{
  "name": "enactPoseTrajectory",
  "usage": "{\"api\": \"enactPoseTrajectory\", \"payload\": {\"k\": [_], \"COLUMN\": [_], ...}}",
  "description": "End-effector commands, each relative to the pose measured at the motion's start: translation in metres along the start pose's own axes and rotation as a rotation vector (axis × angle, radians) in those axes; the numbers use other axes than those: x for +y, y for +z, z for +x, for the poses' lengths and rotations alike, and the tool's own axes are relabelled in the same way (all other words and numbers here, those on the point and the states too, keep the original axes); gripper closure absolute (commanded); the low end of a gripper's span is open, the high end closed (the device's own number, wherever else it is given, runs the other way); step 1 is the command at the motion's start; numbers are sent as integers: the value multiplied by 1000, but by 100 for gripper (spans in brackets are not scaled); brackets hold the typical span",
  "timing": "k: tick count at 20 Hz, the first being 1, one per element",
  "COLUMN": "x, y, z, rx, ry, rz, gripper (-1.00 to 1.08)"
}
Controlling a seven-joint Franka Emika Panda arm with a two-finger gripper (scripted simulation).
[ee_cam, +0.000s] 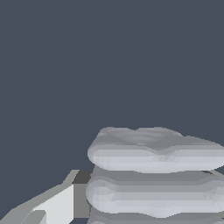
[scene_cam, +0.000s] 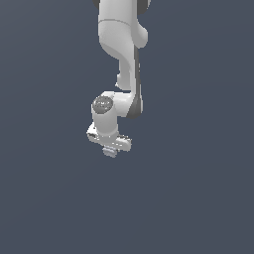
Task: Pick up the object and move it to a goal position.
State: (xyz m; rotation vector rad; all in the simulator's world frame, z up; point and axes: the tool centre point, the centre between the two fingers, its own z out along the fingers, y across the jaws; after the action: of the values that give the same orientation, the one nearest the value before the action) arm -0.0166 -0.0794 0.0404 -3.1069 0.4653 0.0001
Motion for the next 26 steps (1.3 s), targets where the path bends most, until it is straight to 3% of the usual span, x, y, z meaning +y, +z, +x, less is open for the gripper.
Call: {"api": "enactPoseTrajectory", "payload": {"k": [1,15,26], "x": [0,-6,-40], "y": [1,-14,-93], "z": [0,-1,-8], "rx": [0,0,0], "ry": [0,0,1], "rz": [0,0,0], "gripper": [108,108,108]}}
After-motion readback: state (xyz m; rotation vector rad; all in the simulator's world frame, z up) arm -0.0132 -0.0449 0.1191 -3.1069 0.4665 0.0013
